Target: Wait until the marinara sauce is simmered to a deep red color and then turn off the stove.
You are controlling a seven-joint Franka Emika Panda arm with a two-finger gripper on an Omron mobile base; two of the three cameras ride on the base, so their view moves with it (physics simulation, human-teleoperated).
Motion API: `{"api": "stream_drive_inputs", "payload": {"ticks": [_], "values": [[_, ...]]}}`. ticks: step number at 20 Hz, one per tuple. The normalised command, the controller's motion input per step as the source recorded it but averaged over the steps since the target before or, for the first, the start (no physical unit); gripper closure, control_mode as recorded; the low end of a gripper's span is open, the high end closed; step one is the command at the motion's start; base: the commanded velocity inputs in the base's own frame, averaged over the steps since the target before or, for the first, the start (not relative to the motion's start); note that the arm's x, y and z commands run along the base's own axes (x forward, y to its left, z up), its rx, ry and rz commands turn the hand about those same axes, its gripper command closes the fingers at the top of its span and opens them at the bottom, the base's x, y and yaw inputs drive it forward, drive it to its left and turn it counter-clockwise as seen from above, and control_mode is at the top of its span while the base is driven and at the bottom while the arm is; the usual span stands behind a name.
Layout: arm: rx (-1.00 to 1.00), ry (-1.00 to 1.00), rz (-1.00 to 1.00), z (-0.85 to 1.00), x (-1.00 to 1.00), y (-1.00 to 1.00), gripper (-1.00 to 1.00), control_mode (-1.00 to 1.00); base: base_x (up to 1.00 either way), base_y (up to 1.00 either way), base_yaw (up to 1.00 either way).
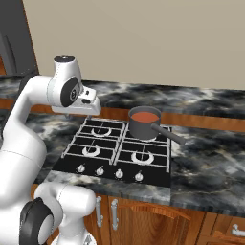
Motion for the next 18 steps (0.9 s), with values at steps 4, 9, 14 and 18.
{"api": "stream_drive_inputs", "payload": {"ticks": [4,9,14,18], "values": [[0.0,0.0,0.0,0.0,0.0,0.0,-1.0,-1.0,0.0,0.0,0.0],[0.0,0.0,0.0,0.0,0.0,0.0,-1.0,-1.0,0.0,0.0,0.0],[0.0,0.0,0.0,0.0,0.0,0.0,-1.0,-1.0,0.0,0.0,0.0],[0.0,0.0,0.0,0.0,0.0,0.0,-1.0,-1.0,0.0,0.0,0.0]]}}
